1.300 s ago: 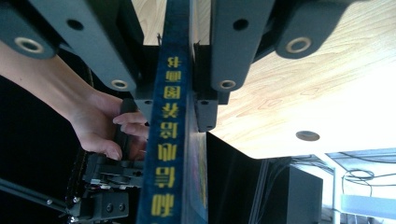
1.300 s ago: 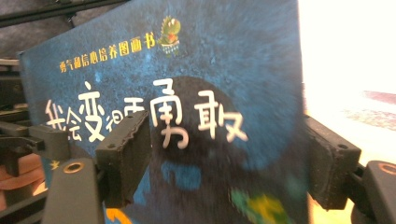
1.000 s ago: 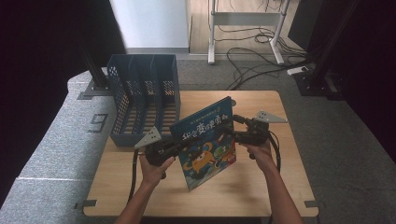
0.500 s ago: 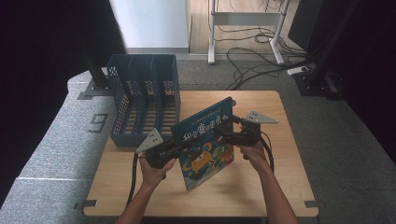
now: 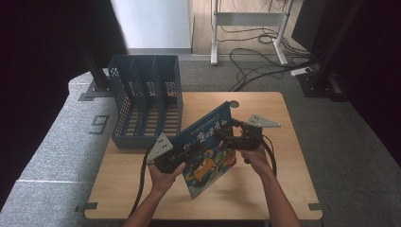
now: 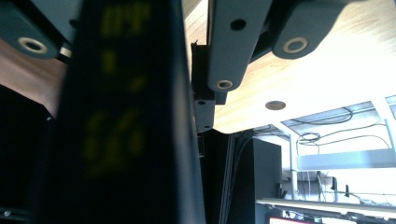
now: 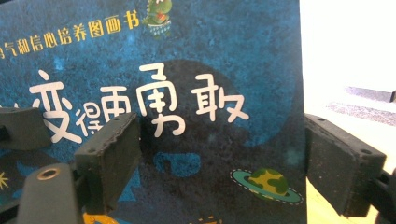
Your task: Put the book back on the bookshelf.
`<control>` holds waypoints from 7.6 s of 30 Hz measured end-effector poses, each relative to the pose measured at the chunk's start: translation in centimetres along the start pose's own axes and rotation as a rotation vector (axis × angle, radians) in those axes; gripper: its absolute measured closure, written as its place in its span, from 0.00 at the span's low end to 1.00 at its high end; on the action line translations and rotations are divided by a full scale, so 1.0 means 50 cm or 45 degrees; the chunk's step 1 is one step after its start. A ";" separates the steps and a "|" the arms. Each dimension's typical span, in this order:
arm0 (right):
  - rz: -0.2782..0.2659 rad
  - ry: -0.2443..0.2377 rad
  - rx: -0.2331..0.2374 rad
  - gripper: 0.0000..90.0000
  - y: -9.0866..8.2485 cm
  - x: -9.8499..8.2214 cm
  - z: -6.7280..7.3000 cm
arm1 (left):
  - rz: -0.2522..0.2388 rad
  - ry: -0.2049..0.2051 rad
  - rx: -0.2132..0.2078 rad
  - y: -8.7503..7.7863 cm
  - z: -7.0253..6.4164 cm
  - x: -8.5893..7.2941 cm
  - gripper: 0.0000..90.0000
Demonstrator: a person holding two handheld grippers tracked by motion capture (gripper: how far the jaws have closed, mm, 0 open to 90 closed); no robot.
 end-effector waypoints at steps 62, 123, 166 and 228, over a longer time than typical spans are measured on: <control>0.092 -0.042 -0.172 0.21 -0.122 -0.146 -0.035 | -0.190 -0.046 0.072 -0.102 0.048 0.134 0.92; 0.403 -0.081 -0.533 0.20 -0.208 -0.261 -0.135 | -0.342 -0.014 0.309 -0.231 0.159 0.262 0.92; 0.464 -0.067 -0.643 0.24 -0.233 -0.291 -0.168 | -0.335 0.005 0.470 -0.241 0.253 0.286 0.92; 0.475 -0.097 -0.660 0.25 -0.237 -0.291 -0.168 | -0.266 0.119 0.675 -0.033 0.364 0.275 0.92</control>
Point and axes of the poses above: each handheld gripper's, and its own axes: y roughly forward along the jaws, x roughly out of its top, z roughly to its left, the point moved 10 cm from there along y, roughly forward along the jaws, and after that the axes turned 15 degrees about -z, right-handed, at the moved point
